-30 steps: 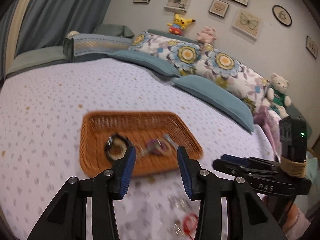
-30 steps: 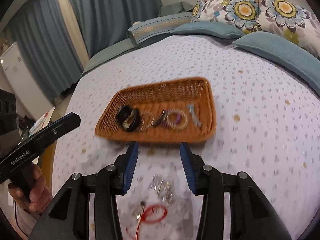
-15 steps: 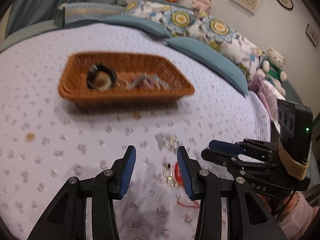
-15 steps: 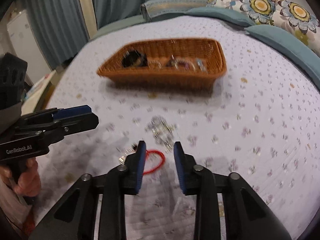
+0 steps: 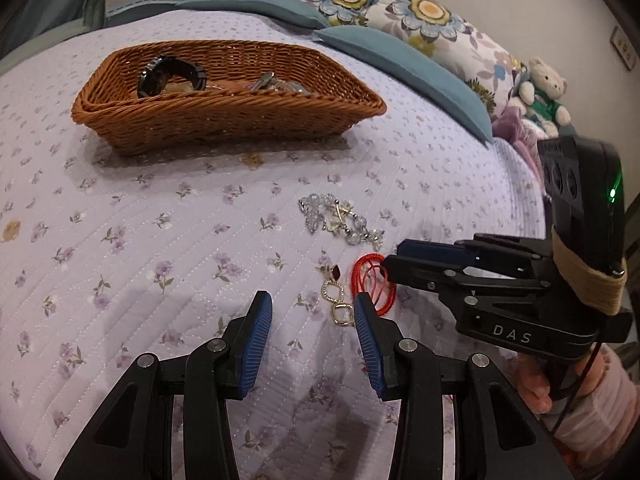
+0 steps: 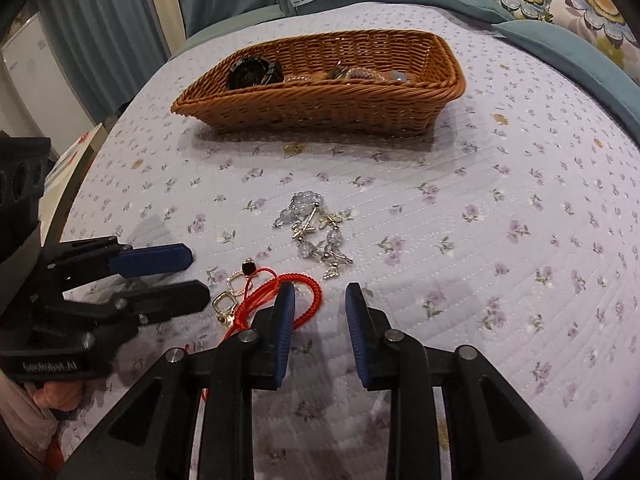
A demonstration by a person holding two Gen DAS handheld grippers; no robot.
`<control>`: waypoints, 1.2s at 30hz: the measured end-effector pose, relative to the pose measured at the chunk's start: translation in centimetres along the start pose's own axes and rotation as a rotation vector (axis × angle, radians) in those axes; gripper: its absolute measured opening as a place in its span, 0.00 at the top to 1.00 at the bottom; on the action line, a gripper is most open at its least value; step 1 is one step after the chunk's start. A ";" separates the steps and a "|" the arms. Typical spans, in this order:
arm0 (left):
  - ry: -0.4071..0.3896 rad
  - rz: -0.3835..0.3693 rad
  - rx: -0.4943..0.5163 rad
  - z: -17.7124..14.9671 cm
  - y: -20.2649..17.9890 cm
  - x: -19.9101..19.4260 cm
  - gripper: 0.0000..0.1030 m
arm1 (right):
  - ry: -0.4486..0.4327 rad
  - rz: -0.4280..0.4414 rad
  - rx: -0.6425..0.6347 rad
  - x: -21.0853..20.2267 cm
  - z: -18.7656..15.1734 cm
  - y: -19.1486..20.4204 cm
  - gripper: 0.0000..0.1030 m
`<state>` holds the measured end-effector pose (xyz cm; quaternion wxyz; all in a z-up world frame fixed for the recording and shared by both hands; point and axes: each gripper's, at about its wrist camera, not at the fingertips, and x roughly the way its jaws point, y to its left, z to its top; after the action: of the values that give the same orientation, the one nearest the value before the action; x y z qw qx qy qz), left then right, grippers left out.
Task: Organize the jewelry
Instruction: 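Grasp the gold earring with the left tool while the right tool grasps the red string bracelet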
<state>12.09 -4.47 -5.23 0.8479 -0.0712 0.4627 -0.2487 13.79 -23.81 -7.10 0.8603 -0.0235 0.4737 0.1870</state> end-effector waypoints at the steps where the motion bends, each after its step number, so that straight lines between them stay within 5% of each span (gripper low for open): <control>1: -0.002 0.002 0.003 0.0 -0.1 0.0 0.57 | 0.002 -0.008 -0.006 0.2 0.1 0.2 0.70; 4: -0.004 -0.005 0.002 0.0 0.0 -0.1 0.57 | 0.002 -0.050 -0.040 0.6 0.1 0.9 0.72; 6: -0.003 -0.009 0.005 0.0 0.0 -0.1 0.57 | 0.006 -0.081 -0.068 0.8 0.1 1.4 0.92; 14: 0.025 -0.016 0.092 -0.3 -2.0 0.4 0.57 | 0.020 -0.165 -0.085 -0.4 -0.8 0.0 0.93; 20: 0.044 0.039 0.140 -0.5 -3.1 1.3 0.61 | 0.019 -0.150 -0.067 -0.8 -1.2 -0.9 0.93; 27: 0.048 0.075 0.122 -0.1 -3.0 2.2 0.80 | 0.031 -0.143 -0.049 -0.3 -0.9 -0.8 0.90; 36: 0.034 0.063 0.088 -0.4 -2.1 0.9 0.83 | 0.018 -0.138 -0.062 0.1 -0.8 -0.9 0.88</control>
<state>11.41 -6.74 -5.41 0.8497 -0.0151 0.4675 -0.2433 13.51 -24.81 -7.74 0.8658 -0.0843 0.4724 0.1415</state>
